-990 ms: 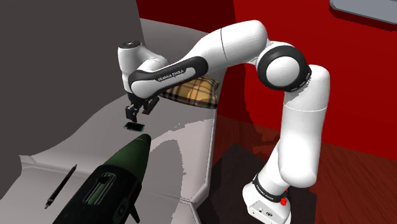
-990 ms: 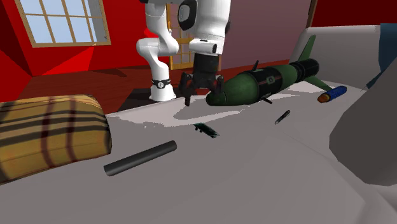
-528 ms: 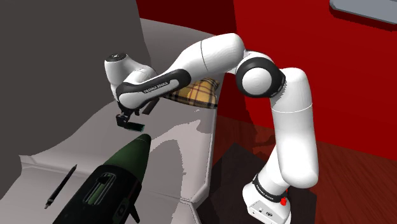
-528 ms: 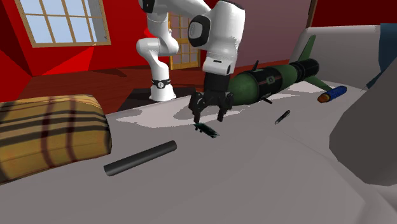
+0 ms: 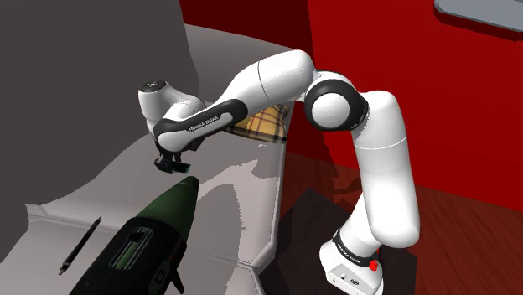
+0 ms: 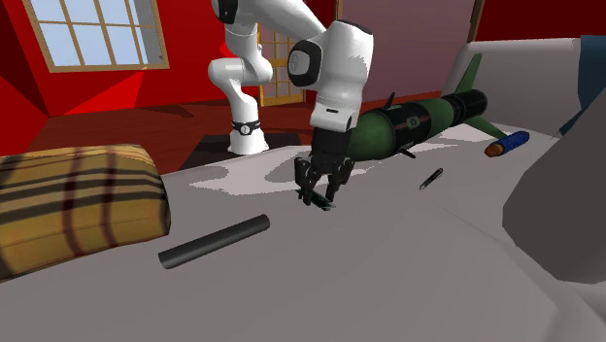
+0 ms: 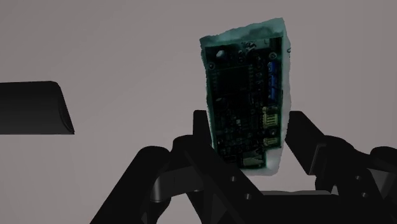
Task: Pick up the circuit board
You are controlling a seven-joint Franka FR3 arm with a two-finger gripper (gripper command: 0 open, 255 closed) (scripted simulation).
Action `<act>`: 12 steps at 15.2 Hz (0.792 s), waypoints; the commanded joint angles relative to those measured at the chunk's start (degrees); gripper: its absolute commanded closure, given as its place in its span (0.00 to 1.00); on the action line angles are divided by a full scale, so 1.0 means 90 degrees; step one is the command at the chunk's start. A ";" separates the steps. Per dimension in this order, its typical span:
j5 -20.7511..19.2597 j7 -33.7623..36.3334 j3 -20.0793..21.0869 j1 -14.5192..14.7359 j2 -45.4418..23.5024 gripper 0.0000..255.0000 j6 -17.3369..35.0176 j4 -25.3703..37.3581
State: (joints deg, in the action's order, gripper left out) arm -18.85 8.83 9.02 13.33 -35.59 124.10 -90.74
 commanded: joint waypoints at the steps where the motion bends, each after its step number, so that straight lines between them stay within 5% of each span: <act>1: -0.0002 0.0003 -0.0003 0.0000 -0.0011 1.00 0.0009 -0.0003; 12: 0.0057 -0.0067 0.0032 -0.0015 0.0178 1.00 -0.0236 0.0060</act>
State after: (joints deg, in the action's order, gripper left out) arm -18.49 8.45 9.23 13.25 -34.36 122.62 -90.48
